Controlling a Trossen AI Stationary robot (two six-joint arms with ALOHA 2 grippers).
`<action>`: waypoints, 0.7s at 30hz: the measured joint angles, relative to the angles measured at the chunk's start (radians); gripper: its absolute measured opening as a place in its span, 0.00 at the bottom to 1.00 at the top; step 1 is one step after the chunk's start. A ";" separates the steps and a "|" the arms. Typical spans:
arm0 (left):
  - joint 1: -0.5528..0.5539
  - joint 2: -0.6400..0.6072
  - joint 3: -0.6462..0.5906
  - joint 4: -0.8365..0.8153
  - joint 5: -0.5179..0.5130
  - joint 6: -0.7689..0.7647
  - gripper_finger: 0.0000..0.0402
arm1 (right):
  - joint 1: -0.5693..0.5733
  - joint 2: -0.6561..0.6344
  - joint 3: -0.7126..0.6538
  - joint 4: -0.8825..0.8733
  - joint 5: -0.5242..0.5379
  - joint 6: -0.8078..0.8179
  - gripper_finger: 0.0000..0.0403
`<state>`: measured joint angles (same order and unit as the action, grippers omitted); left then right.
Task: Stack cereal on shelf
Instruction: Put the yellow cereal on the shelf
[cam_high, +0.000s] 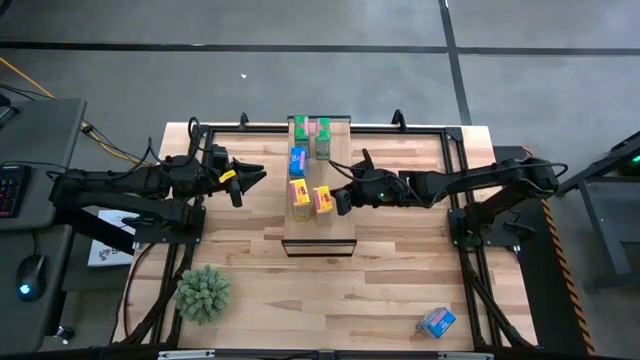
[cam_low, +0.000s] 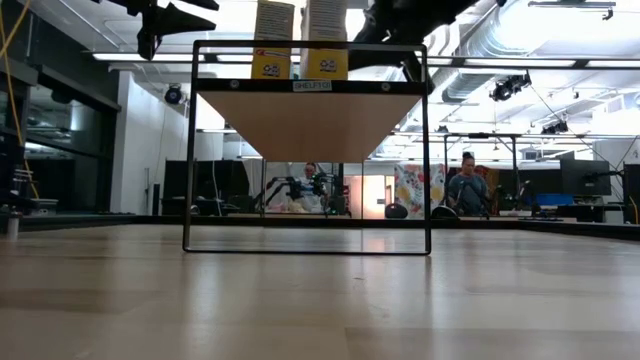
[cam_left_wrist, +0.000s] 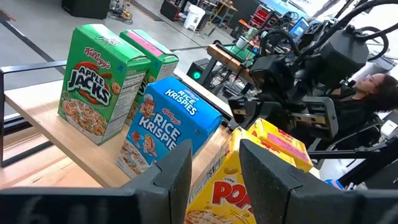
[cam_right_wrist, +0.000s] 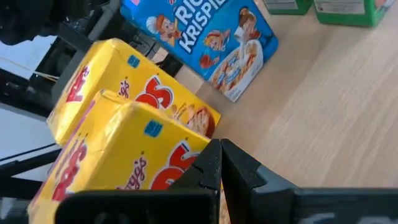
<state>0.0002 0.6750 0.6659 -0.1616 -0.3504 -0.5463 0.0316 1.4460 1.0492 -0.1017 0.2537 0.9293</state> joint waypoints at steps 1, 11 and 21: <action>0.000 0.000 0.000 0.000 0.000 0.000 0.32 | -0.006 0.000 0.000 0.000 0.000 -0.008 0.00; 0.000 0.000 0.000 0.000 0.028 0.000 0.32 | -0.032 -0.072 0.143 -0.381 -0.182 -0.170 0.00; 0.000 0.000 0.000 -0.003 0.024 0.000 0.32 | 0.107 -0.009 0.153 -0.320 -0.279 -0.158 0.00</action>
<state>-0.0002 0.6750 0.6659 -0.1649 -0.3264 -0.5465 0.1383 1.4368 1.2022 -0.4212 -0.0255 0.7709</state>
